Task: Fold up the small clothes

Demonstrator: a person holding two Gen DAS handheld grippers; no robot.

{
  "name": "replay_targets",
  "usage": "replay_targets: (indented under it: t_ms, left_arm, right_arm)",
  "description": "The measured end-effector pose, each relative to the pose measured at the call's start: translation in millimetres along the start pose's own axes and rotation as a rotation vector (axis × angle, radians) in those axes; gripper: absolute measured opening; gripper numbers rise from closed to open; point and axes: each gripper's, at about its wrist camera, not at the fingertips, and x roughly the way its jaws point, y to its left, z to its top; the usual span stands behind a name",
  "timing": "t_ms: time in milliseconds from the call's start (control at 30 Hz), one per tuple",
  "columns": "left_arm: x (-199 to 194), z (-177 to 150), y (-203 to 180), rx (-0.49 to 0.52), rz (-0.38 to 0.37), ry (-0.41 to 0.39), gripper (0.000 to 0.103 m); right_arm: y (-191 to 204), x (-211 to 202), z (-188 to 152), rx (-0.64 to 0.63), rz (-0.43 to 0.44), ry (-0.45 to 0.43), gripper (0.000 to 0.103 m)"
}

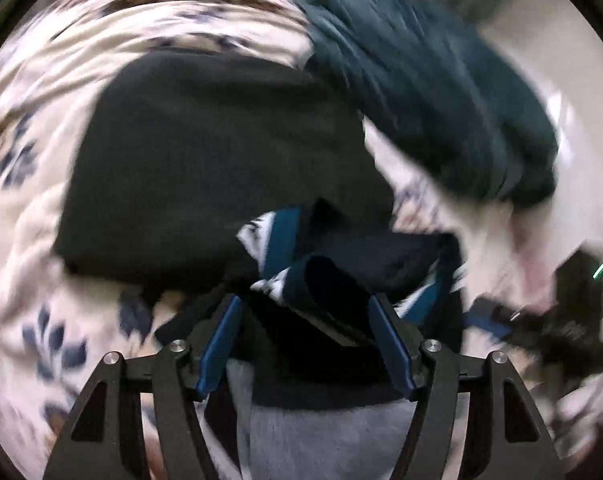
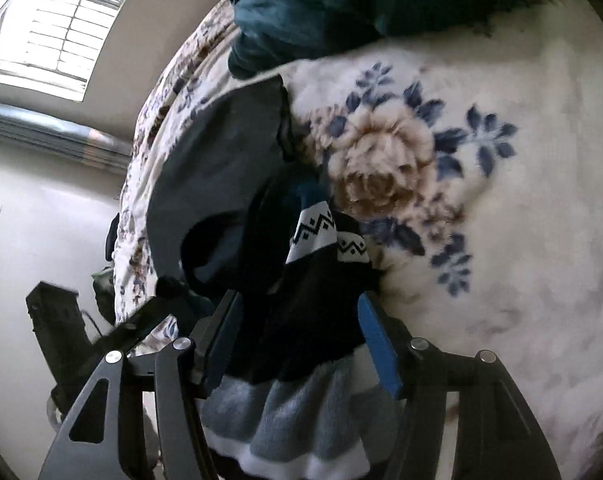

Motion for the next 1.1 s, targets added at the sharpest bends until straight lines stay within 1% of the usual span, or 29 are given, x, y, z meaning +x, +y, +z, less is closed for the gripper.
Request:
replay_targets:
  t_ms: [33,100,167,233,300,367,400,433,467,500,533,567,633,667,700,733,800,833,900,933,967,1033,1067,1100]
  left_arm:
    - [10.0,3.6,-2.2,0.018,0.026,0.004,0.063]
    - [27.7,17.8,-0.2,0.026,0.066,0.002,0.062]
    - [35.4,41.2,10.3,-0.016,0.116,-0.021,0.062]
    - [30.4,59.7,26.3,-0.091,0.112,-0.056,0.062]
    - [11.3,68.2,40.3,-0.154,0.082,-0.091,0.062]
    - [-14.5,57.3,48.5,-0.17,0.027,-0.127,0.063]
    - [-22.8,47.7,49.2,-0.16,0.016,-0.136,0.063]
    - [-32.1,34.2,50.3,-0.139,0.016,-0.127,0.063]
    - [-34.1,26.2,51.2,-0.123,0.016,-0.112,0.063]
    - [-34.1,17.4,49.8,-0.107,0.028,-0.094,0.063]
    - [-33.8,7.6,48.9,-0.089,0.047,-0.074,0.063]
    - [-34.2,-2.1,48.2,-0.072,0.061,-0.053,0.063]
    - [-26.0,-6.3,47.7,-0.063,0.071,-0.032,0.063]
    - [-21.3,-7.3,49.3,-0.071,0.081,-0.024,0.063]
    - [-15.8,-6.3,51.4,-0.082,0.087,-0.016,0.063]
    - [-11.5,-5.8,52.7,-0.096,0.083,-0.011,0.063]
    - [-2.9,1.4,51.2,-0.114,0.063,-0.018,0.063]
    - [0.9,5.9,48.2,-0.109,0.061,-0.021,0.063]
    - [8.6,14.5,35.0,-0.069,0.047,-0.016,0.063]
    - [14.4,19.4,28.1,-0.042,0.049,-0.01,0.063]
    - [20.3,21.6,23.2,-0.018,0.052,-0.002,0.063]
    - [29.4,25.5,11.3,0.056,0.066,0.005,0.063]
    - [32.4,26.1,5.5,0.098,0.074,-0.014,0.054]
    - [34.8,26.0,2.4,0.13,0.055,-0.028,0.039]
  right_arm:
    - [1.0,4.2,2.1,-0.016,-0.018,-0.003,0.062]
    - [5.5,12.1,11.7,-0.054,-0.086,-0.038,0.062]
    - [10.4,17.3,24.7,-0.08,-0.16,-0.081,0.062]
    - [11.0,19.0,36.6,-0.067,-0.204,-0.098,0.062]
    - [10.2,13.0,42.1,-0.044,-0.171,-0.106,0.062]
    - [10.5,4.1,40.4,-0.035,-0.116,-0.104,0.062]
    - [11.8,-0.9,37.0,-0.042,-0.087,-0.101,0.062]
    - [15.8,-5.7,30.2,-0.082,-0.074,-0.087,0.062]
    - [21.7,-5.8,24.8,-0.132,-0.11,-0.066,0.062]
    - [30.4,-4.0,18.2,-0.209,-0.171,-0.037,0.062]
    - [37.3,-1.6,13.4,-0.263,-0.201,-0.019,0.062]
    - [45.9,4.2,7.3,-0.333,-0.244,0.009,0.062]
    - [63.5,27.9,2.4,-0.464,-0.319,0.075,0.062]
    - [68.7,34.6,3.7,-0.493,-0.358,0.069,0.062]
    - [73.2,44.1,11.7,-0.504,-0.416,0.033,0.062]
    - [73.7,51.1,23.2,-0.476,-0.437,-0.004,0.062]
    - [66.3,62.9,45.7,-0.382,-0.443,-0.027,0.062]
    - [57.3,68.7,60.9,-0.299,-0.441,-0.026,0.062]
    - [49.5,64.1,74.4,-0.211,-0.425,-0.04,0.062]
    - [46.7,59.7,77.2,-0.185,-0.409,-0.044,0.062]
    - [42.5,48.4,78.1,-0.145,-0.36,-0.051,0.062]
    - [37.7,33.1,74.4,-0.106,-0.302,-0.055,0.062]
    - [33.1,26.5,71.8,-0.089,-0.281,-0.051,0.062]
    - [28.5,21.3,67.1,-0.072,-0.258,-0.041,0.062]
